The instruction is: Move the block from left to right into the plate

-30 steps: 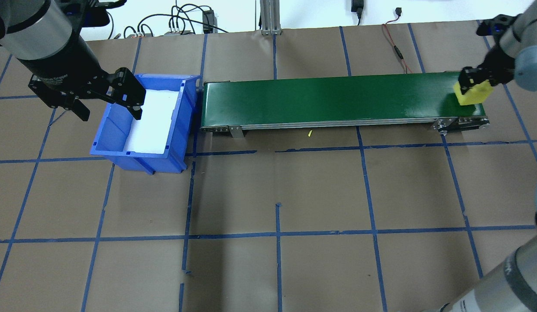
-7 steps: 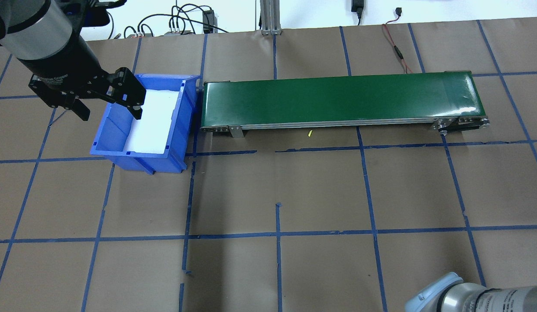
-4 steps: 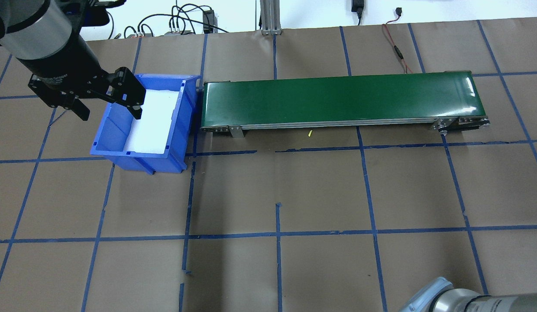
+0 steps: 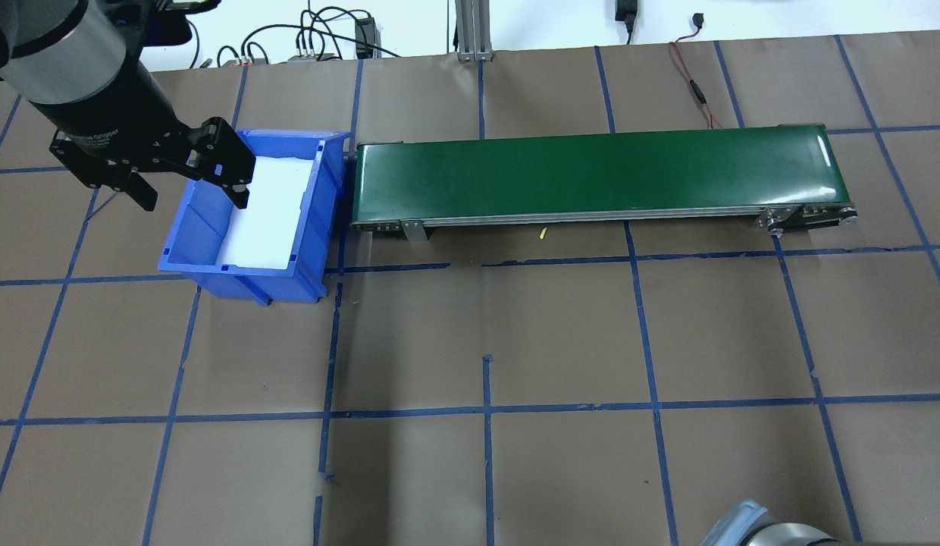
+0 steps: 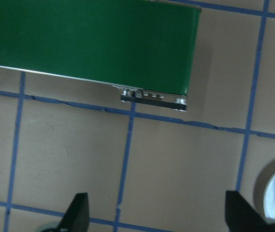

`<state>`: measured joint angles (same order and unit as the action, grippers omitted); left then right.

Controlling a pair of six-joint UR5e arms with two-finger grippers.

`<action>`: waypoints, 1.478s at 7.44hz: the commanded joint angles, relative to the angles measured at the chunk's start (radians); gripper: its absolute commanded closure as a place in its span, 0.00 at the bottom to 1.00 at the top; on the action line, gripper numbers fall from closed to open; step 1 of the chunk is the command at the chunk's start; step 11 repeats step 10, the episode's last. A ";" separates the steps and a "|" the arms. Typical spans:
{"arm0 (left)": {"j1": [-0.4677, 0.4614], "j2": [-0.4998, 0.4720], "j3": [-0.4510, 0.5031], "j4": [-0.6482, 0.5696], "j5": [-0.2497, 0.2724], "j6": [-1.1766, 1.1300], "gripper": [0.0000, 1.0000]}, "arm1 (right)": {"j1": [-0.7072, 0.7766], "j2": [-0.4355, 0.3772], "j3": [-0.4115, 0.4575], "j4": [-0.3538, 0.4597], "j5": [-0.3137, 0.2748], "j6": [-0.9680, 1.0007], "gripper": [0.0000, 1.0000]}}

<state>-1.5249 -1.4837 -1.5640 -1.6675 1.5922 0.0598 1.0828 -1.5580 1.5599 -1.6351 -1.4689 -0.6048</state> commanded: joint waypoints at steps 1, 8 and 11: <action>0.000 0.000 -0.001 0.000 0.000 0.000 0.00 | 0.289 0.002 0.000 -0.008 0.010 0.427 0.00; -0.001 0.000 -0.005 -0.001 0.003 0.000 0.00 | 0.506 0.010 0.008 -0.086 -0.002 0.882 0.00; -0.001 0.000 -0.005 -0.001 0.003 0.002 0.00 | 0.506 0.004 0.008 -0.088 -0.001 0.875 0.00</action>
